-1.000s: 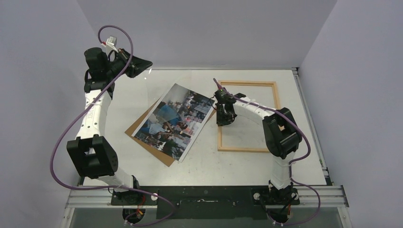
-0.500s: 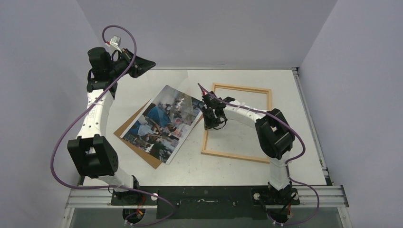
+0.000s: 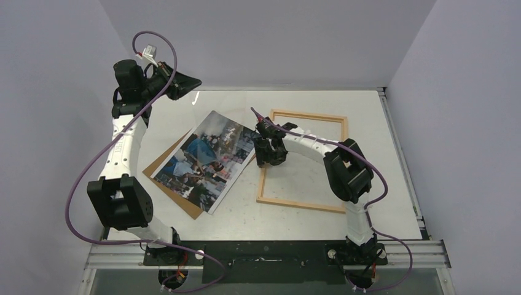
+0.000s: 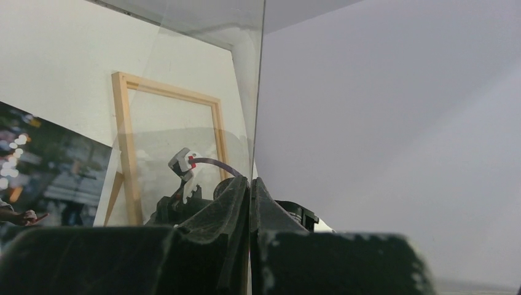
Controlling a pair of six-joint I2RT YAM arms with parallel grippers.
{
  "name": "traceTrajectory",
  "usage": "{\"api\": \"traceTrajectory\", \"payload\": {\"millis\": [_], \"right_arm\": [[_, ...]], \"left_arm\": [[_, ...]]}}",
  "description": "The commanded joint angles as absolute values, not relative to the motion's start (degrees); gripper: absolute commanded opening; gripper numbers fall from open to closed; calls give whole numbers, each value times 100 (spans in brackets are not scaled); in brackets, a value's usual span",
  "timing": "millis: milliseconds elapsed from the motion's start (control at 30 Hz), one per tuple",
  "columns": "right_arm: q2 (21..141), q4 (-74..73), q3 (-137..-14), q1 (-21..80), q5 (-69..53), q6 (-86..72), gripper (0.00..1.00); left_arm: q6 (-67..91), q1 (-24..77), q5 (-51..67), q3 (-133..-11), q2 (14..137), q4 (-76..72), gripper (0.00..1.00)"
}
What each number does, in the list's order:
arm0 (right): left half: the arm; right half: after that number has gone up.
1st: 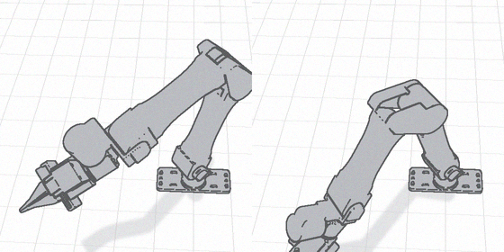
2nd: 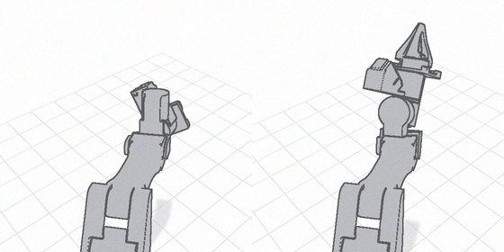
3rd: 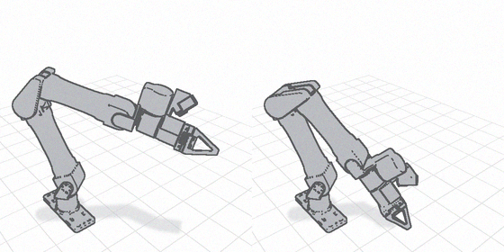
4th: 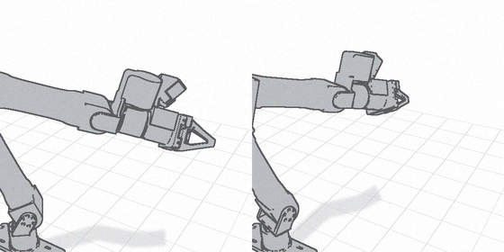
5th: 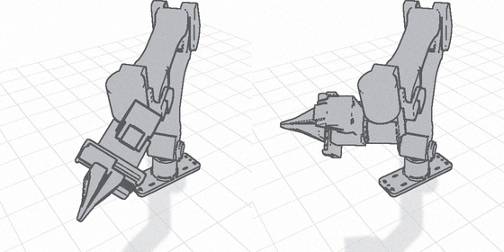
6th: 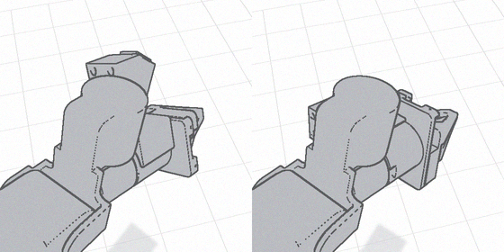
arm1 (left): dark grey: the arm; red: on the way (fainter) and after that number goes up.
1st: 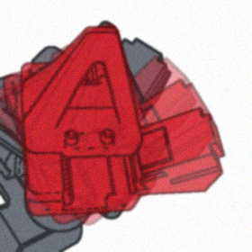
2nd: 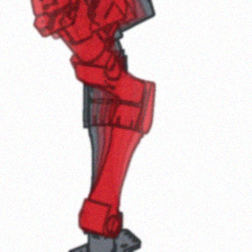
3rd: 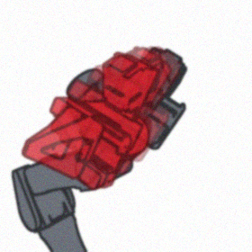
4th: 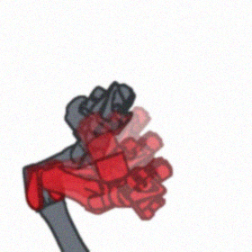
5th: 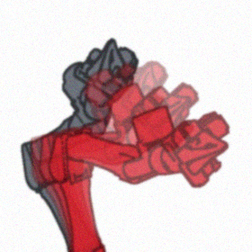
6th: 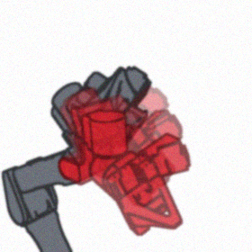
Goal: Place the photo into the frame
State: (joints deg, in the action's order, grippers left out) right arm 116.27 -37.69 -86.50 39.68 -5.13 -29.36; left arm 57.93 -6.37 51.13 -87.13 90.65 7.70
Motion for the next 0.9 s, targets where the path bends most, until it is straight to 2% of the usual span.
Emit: {"api": "traceTrajectory", "payload": {"millis": [0,200,367,467,867], "right_arm": [[11996,-4056,-9091,3954,130,-3167,52],[12215,-4166,-9318,3963,371,-3310,44],[12188,-4143,-9343,4017,333,-3305,27],[12192,-4142,-9368,4095,245,-3236,22],[12378,-3881,-9605,4386,-357,-2796,18]], "left_arm": [[5420,-674,4988,-9184,8969,950,0],[4944,-829,4701,-9531,8973,1665,0],[4782,-850,4622,-9738,9026,1875,0],[4799,-851,4649,-9735,9018,1851,0],[5007,-835,4750,-9620,8983,1597,0]]}}
